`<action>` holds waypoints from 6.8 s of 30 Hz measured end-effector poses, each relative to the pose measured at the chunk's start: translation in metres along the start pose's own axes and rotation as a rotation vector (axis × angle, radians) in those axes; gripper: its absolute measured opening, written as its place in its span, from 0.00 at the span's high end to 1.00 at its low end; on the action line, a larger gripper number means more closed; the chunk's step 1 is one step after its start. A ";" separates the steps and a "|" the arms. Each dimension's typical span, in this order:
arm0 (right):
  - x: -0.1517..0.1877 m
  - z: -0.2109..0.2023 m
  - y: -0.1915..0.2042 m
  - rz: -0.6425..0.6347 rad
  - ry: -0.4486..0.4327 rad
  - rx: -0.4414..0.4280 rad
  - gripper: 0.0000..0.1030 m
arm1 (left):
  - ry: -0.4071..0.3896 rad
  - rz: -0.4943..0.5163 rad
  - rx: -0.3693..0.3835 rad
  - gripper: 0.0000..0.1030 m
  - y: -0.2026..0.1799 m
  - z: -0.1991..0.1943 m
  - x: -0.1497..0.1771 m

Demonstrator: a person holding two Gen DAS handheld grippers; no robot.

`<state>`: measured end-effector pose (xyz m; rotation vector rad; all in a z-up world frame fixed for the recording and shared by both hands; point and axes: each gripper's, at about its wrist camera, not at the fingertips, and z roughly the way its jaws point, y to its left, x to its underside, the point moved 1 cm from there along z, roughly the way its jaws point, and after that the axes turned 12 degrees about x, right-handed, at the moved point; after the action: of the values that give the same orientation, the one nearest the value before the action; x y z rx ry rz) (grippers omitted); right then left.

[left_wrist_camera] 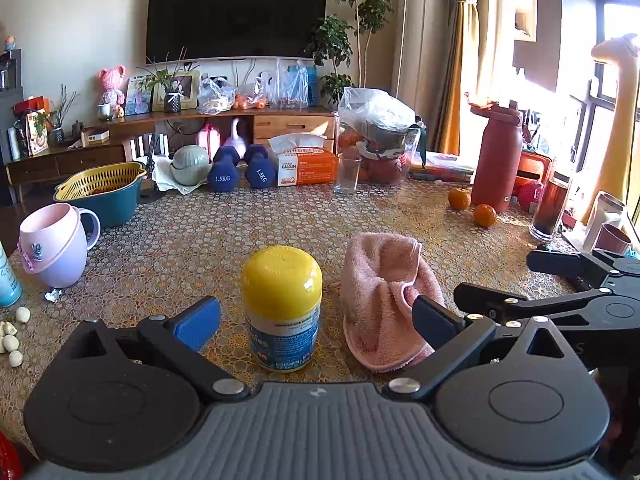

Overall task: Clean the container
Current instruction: 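Grasp the pink towel with the right gripper while the left approaches the yellow-lidded bottle, then grasp and lift the yellow-lidded bottle with the left gripper while the right lifts the towel, then rub the towel in the right gripper over the bottle's label held by the left, then tilt the bottle lid toward the right gripper while the right wipes the lid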

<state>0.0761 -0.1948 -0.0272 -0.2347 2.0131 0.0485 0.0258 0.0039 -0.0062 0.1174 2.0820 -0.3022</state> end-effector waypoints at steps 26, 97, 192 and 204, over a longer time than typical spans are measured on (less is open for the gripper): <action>-0.005 0.173 0.007 0.021 0.334 -0.154 0.20 | 0.094 0.070 -0.066 0.00 0.034 0.076 -0.011; -0.052 0.129 0.050 -0.213 0.235 -0.484 0.61 | 0.133 0.237 -0.047 0.36 0.028 0.086 0.027; -0.046 0.118 -0.045 -0.091 0.211 -0.596 0.60 | 0.262 0.414 0.075 0.39 -0.037 0.111 0.002; -0.063 0.067 -0.077 -0.130 0.045 -0.520 0.60 | 0.365 0.480 0.040 0.39 -0.040 0.136 0.006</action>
<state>0.1768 -0.2520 0.0052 -0.6992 1.9942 0.4903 0.1283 -0.0701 -0.0704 0.7303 2.3221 -0.0273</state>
